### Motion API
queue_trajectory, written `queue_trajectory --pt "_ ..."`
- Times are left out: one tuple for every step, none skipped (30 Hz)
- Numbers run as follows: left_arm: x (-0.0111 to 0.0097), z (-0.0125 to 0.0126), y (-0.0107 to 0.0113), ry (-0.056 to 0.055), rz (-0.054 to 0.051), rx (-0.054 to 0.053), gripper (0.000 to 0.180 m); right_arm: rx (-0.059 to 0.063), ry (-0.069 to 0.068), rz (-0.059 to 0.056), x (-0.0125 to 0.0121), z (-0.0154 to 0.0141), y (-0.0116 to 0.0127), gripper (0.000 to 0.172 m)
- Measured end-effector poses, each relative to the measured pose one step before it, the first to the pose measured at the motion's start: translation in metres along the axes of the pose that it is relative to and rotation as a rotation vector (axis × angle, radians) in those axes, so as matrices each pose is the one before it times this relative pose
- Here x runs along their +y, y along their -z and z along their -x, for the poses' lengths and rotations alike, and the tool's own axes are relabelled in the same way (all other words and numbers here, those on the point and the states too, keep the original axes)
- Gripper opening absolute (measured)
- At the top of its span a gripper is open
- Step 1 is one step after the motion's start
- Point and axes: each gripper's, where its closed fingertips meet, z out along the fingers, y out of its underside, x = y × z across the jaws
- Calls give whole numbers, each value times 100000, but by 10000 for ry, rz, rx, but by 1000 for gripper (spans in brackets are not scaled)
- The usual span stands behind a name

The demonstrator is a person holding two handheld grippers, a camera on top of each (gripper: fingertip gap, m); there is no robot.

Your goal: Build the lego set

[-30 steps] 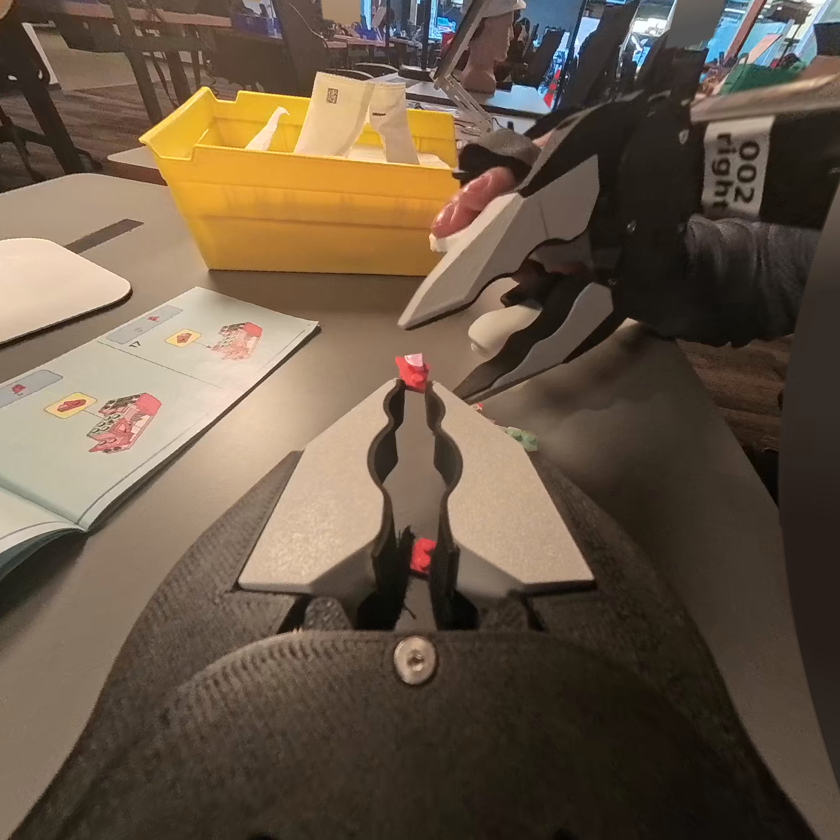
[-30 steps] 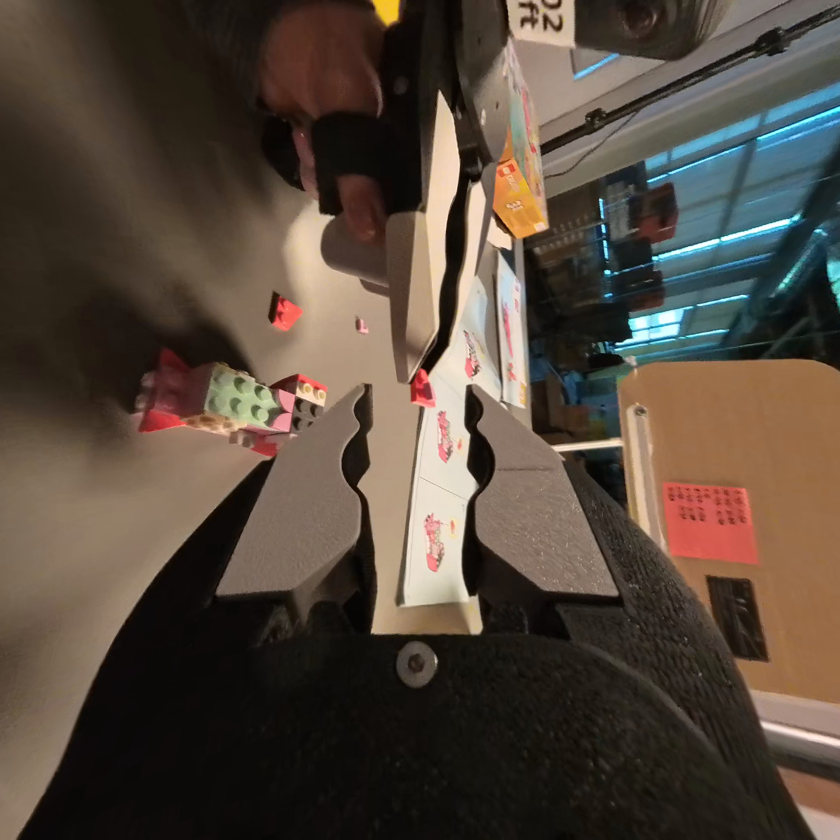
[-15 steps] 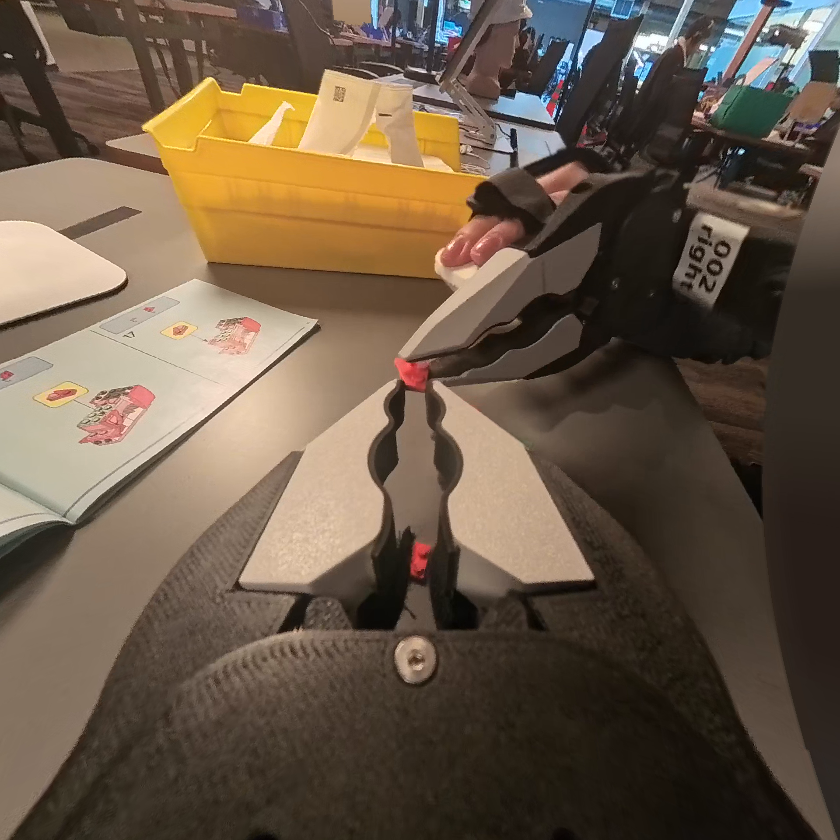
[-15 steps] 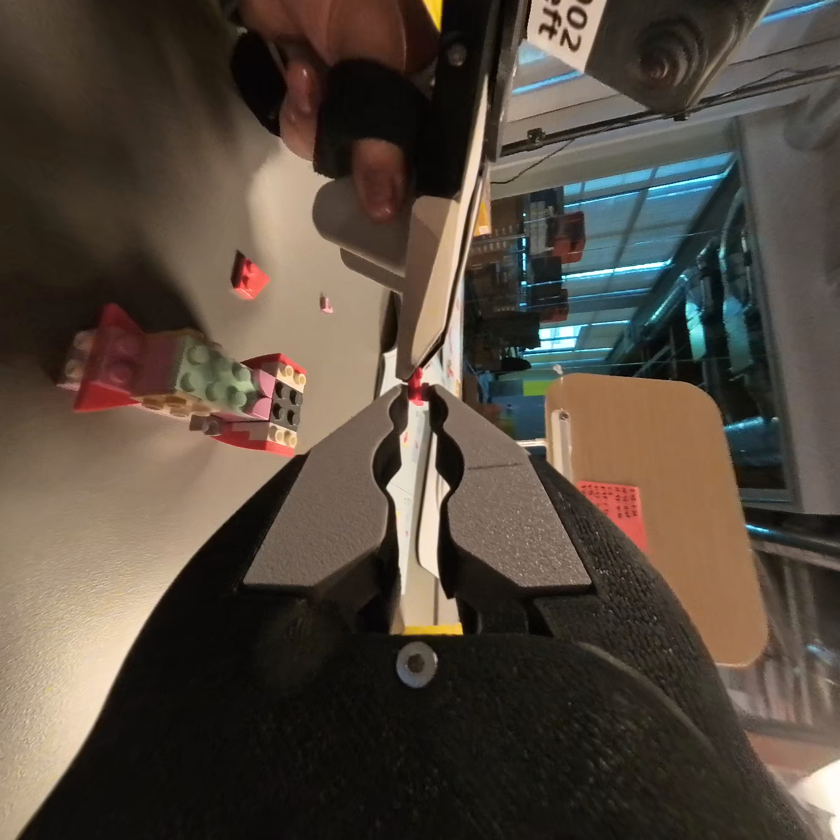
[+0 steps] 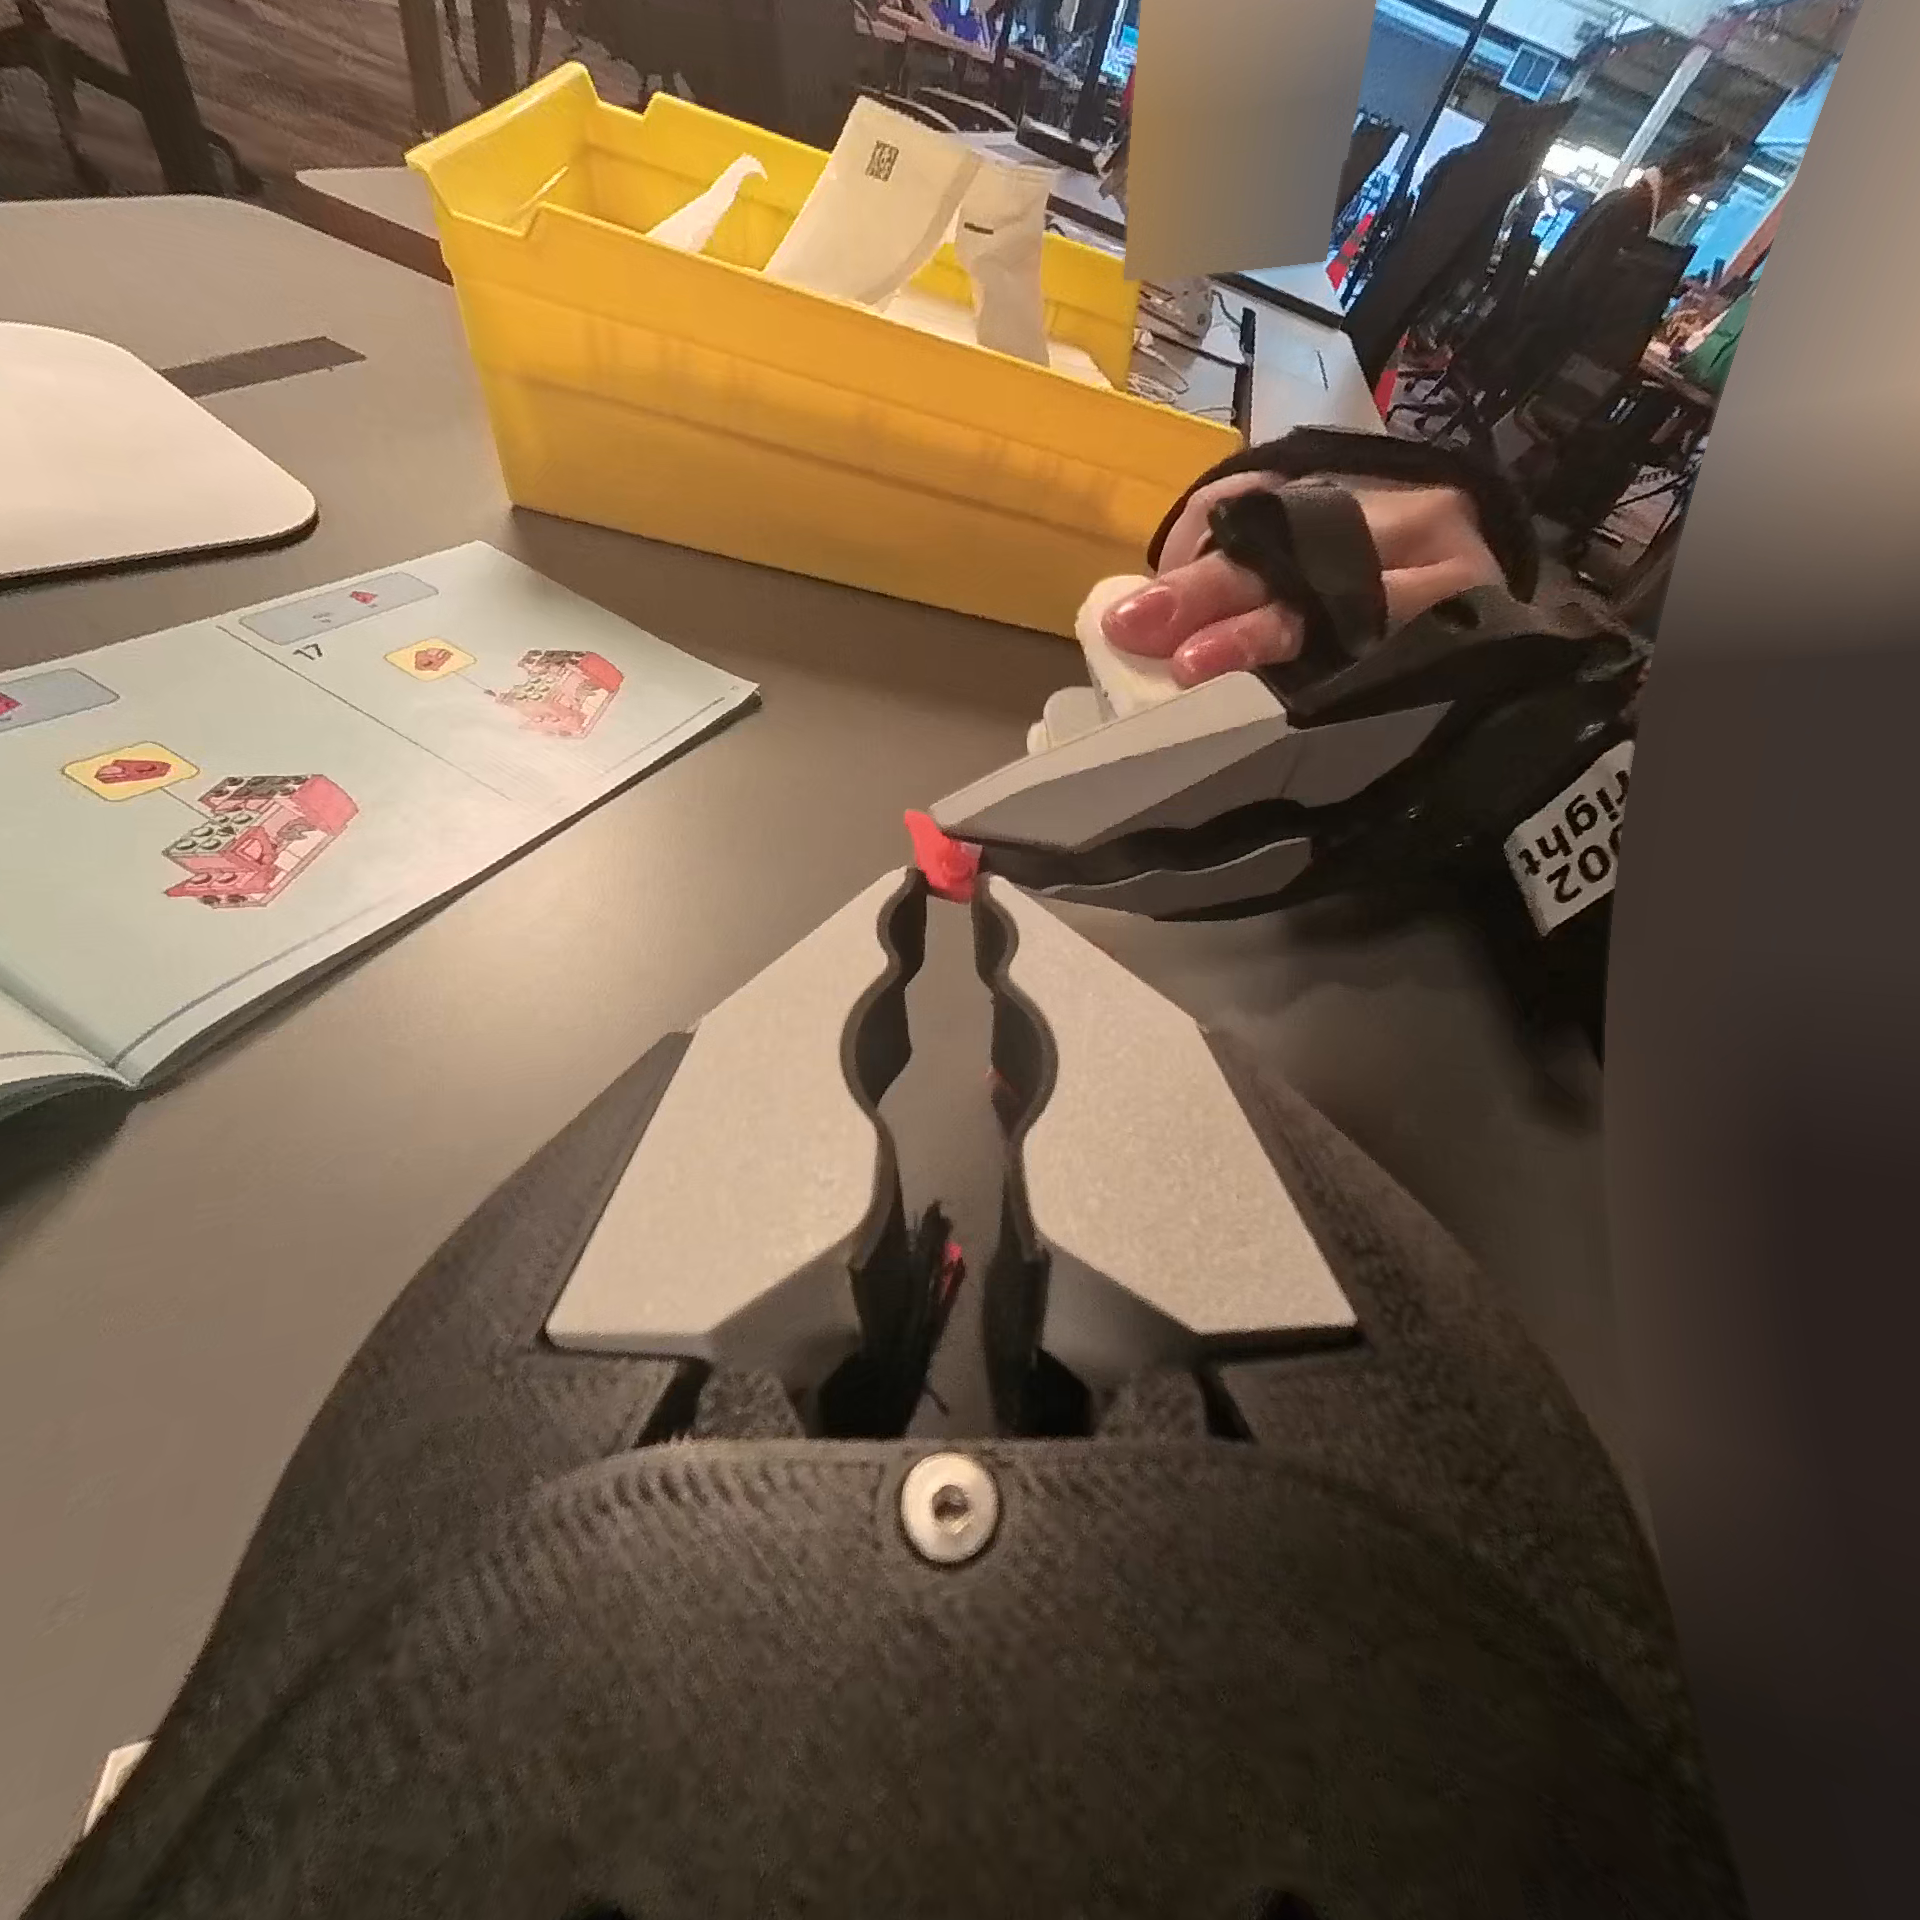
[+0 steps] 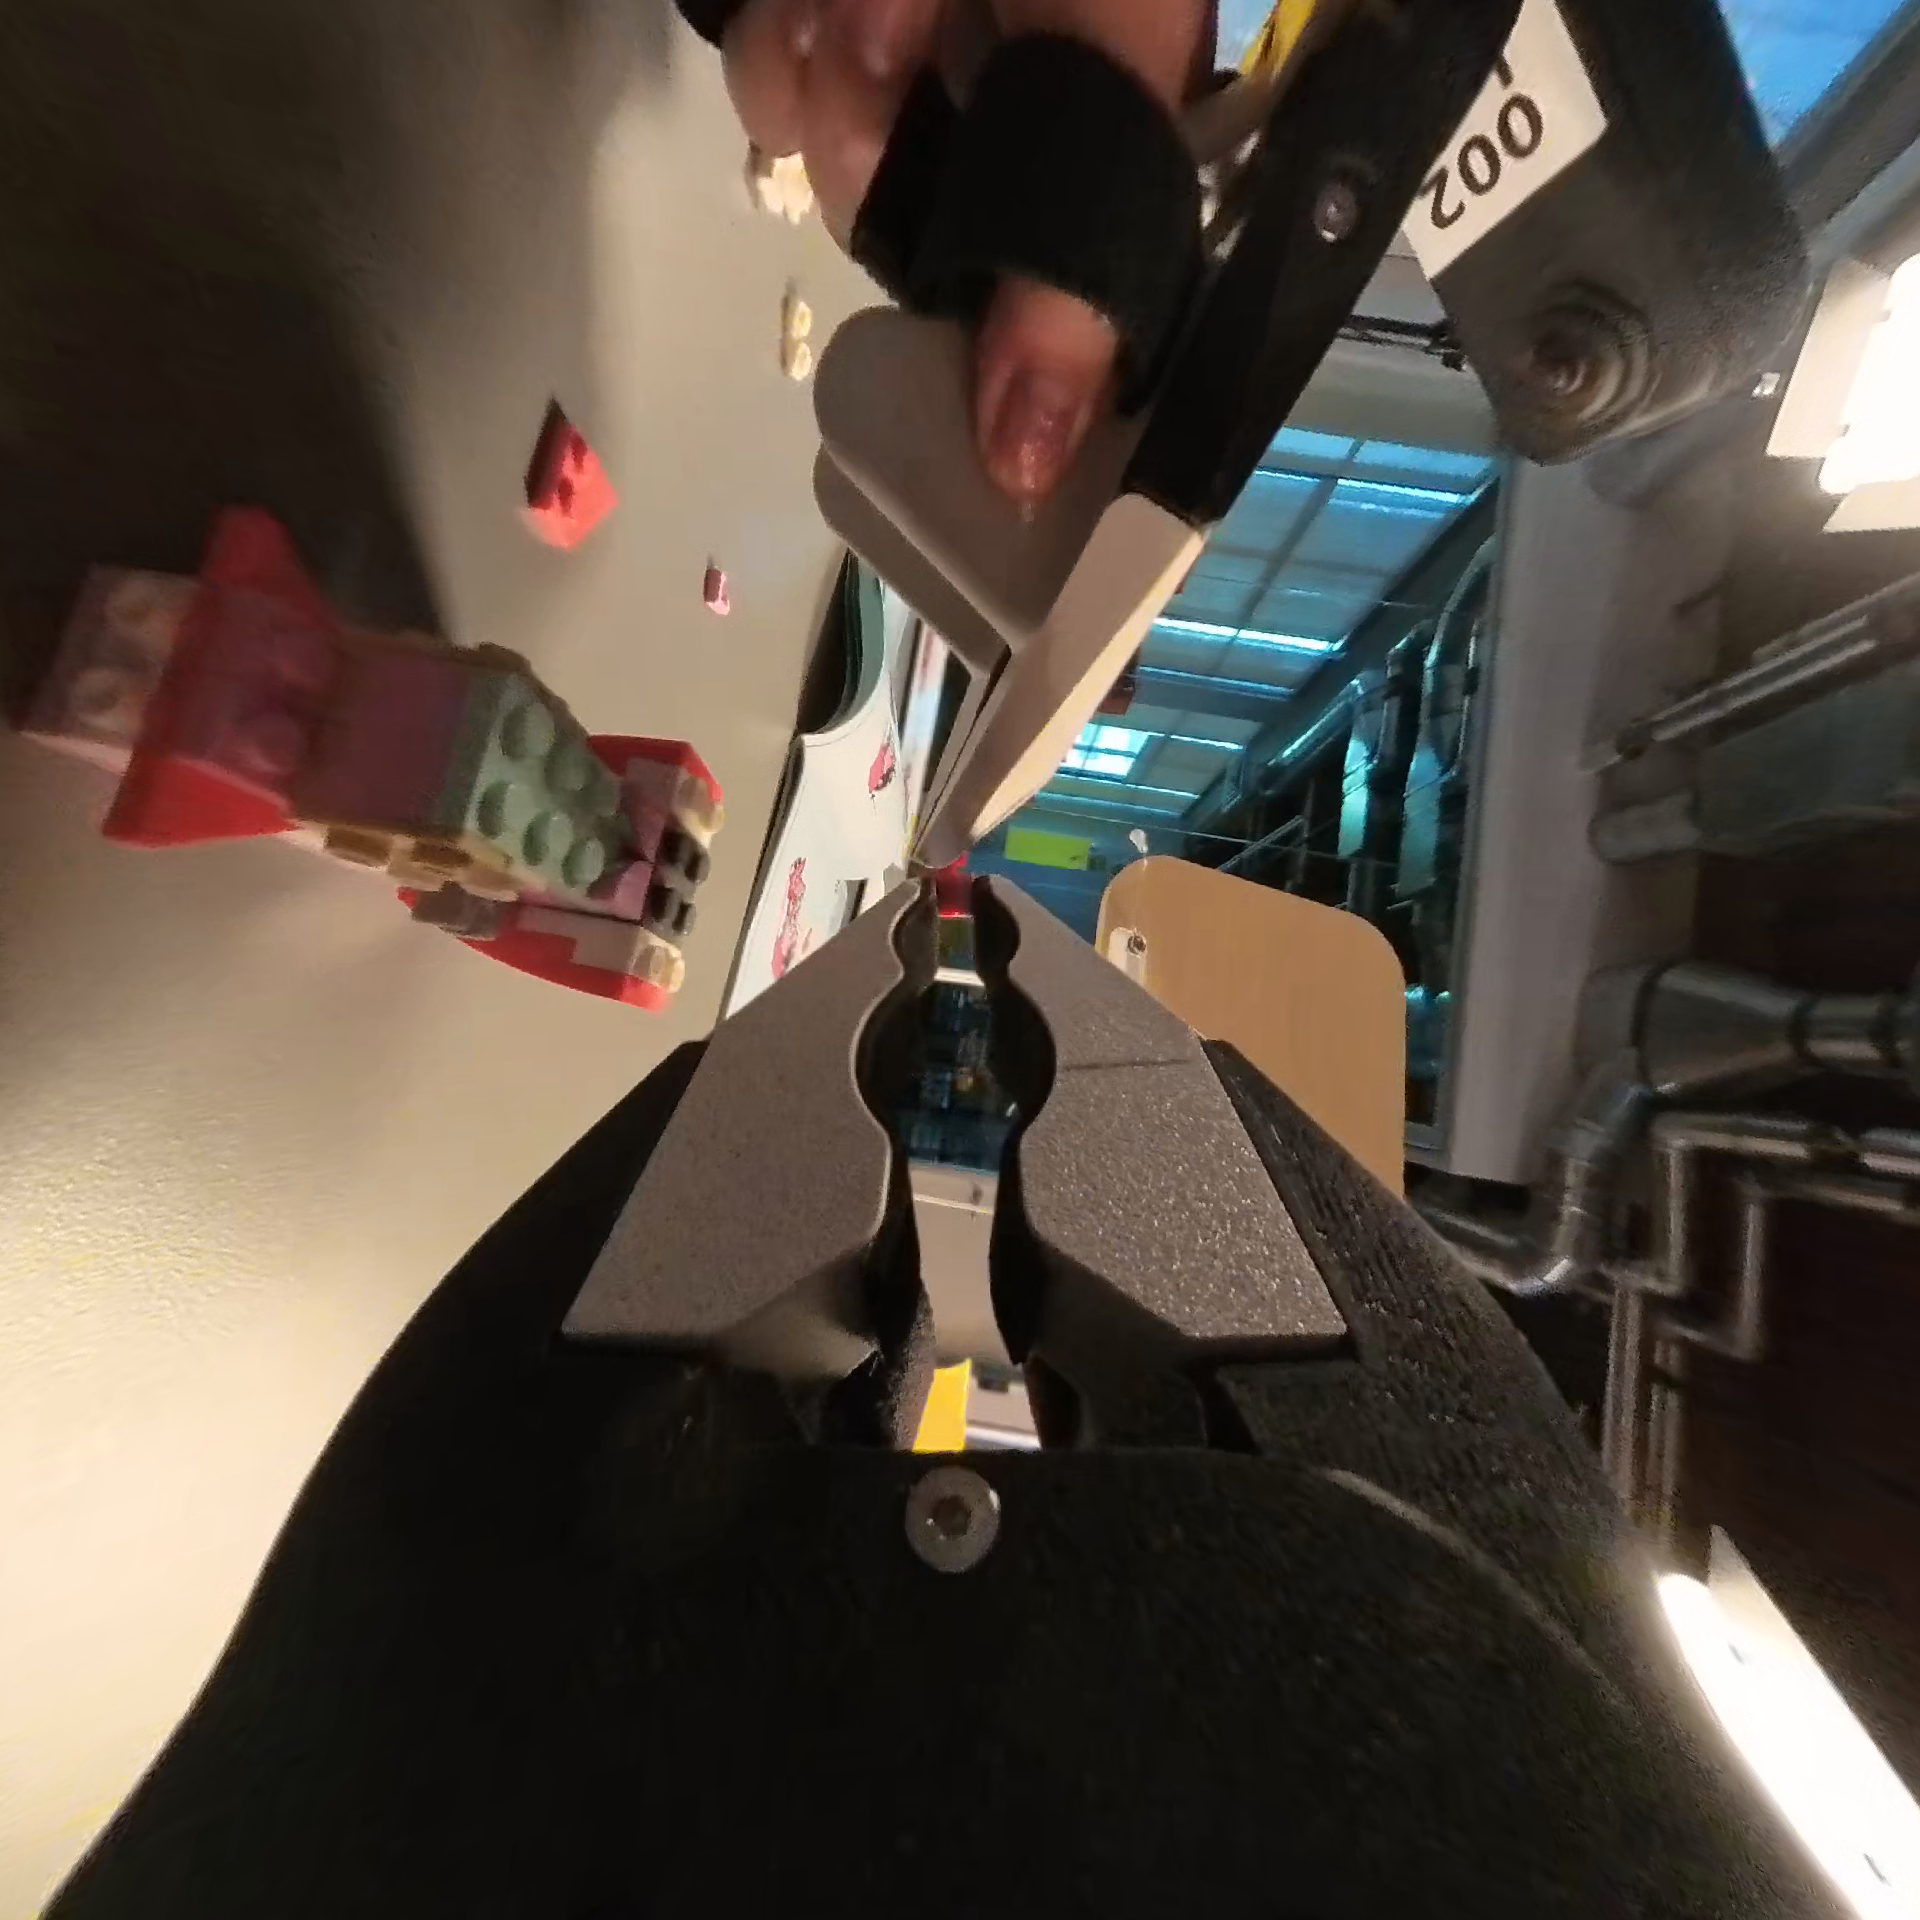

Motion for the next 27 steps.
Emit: queue_trajectory --pt "96 -7 -26 -4 62 12 7 -18 32 -31 -20 72 34 4" --pt "67 -32 -38 -30 41 17 7 -27 -22 -15 -7 51 40 4" --pt "51 -38 -20 -30 32 22 7 -46 -91 -22 -23 55 39 4" --pt "67 -45 -15 -20 39 34 7 -70 -102 -38 -24 59 47 4" --pt "64 -37 -32 -18 24 31 7 -60 -114 -41 -3 46 33 4" --pt "18 -43 -17 5 -5 39 7 -52 -228 -81 -14 20 34 4" --pt "-8 -43 13 8 -9 57 7 -107 -544 -154 -20 1 22 4" --pt "-59 -90 25 20 -34 93 7 -153 -743 -228 -38 -60 64 4" --pt "-153 -129 51 36 -91 111 7 -161 -828 -264 -35 -147 89 4" --pt "-231 -146 54 39 -130 117 7 -153 -749 -237 -49 -185 90 5" --pt "-209 -89 33 34 -112 62 8 -137 -619 -175 -18 -154 44 5" --pt "-170 -29 23 -87 -103 -48 8 -108 -562 -131 30 -138 33 5" --pt "-65 -23 -17 -257 -25 -131 8 -119 -459 -121 34 -54 28 5" --pt "41 -8 -56 -299 97 -180 8 -95 -342 -91 39 -26 52 5" --pt "4 -33 -64 -226 101 -153 8 -14 -178 -81 29 -48 54 5" --pt "-65 -127 -43 -59 24 -38 10 -17 -88 -50 20 12 44 5" --pt "-60 -117 -30 85 -20 24 13 -2 -122 -20 34 -49 26 5" --pt "-72 -176 -18 147 -81 120 17 2 -146 -46 -8 -78 33 5" --pt "-132 -150 21 198 -117 150 19 14 -170 -86 -52 -100 54 5" --pt "-198 -144 51 230 -139 178 20 5 -222 -94 -79 -127 55 5" --pt "-200 -130 51 238 -129 173 21 -13 -249 -113 -99 -126 60 5" --pt "-201 -112 51 210 -133 148 21 -19 -254 -130 -134 -130 83 5" --pt "-183 -98 53 179 -126 118 21 -7 -210 -117 -114 -119 66 5" --pt "-151 -53 18 138 -108 67 20 10 -139 -95 -103 -102 53 5" --pt "-126 -10 25 81 -90 15 19 24 -42 -59 -60 -67 37 5" --pt "-70 -9 10 18 -56 -4 19 43 49 -8 -21 -47 7 5" --pt "-23 7 1 2 -27 -28 19 56 116 7 -8 -11 -12 5"
